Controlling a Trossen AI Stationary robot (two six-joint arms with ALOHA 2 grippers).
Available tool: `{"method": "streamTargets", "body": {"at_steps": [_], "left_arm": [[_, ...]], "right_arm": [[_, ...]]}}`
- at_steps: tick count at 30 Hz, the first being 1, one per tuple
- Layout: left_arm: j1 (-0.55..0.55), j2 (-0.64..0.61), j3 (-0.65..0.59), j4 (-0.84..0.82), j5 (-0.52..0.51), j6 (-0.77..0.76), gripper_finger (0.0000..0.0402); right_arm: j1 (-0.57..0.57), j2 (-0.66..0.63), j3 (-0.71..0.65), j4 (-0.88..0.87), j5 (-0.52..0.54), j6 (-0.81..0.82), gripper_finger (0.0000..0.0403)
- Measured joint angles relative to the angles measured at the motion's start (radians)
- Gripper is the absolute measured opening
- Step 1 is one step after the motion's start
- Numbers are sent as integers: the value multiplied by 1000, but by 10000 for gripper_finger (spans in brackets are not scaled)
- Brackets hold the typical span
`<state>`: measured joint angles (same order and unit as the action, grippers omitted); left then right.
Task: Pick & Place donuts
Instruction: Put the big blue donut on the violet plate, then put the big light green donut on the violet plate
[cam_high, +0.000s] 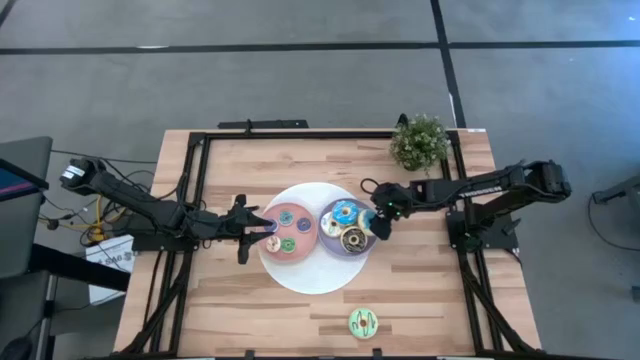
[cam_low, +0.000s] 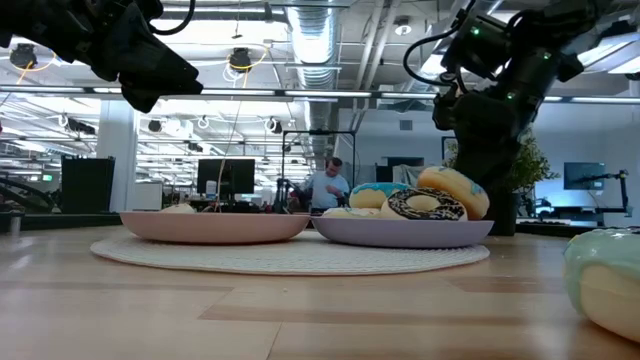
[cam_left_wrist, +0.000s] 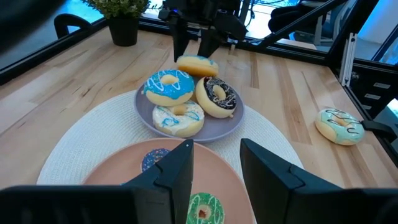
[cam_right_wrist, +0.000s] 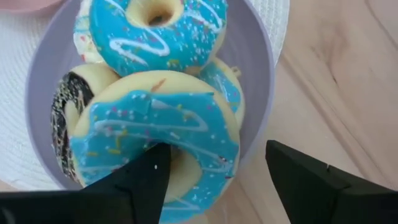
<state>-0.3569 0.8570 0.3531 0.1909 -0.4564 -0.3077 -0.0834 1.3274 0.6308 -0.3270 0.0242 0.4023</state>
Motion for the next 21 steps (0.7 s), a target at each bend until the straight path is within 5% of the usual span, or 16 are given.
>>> {"method": "streamTargets", "body": {"at_steps": [21], "left_arm": [[0, 0, 0, 0, 3, 0, 124]], "right_arm": [[48, -5, 144, -276, 0, 8, 255]]}}
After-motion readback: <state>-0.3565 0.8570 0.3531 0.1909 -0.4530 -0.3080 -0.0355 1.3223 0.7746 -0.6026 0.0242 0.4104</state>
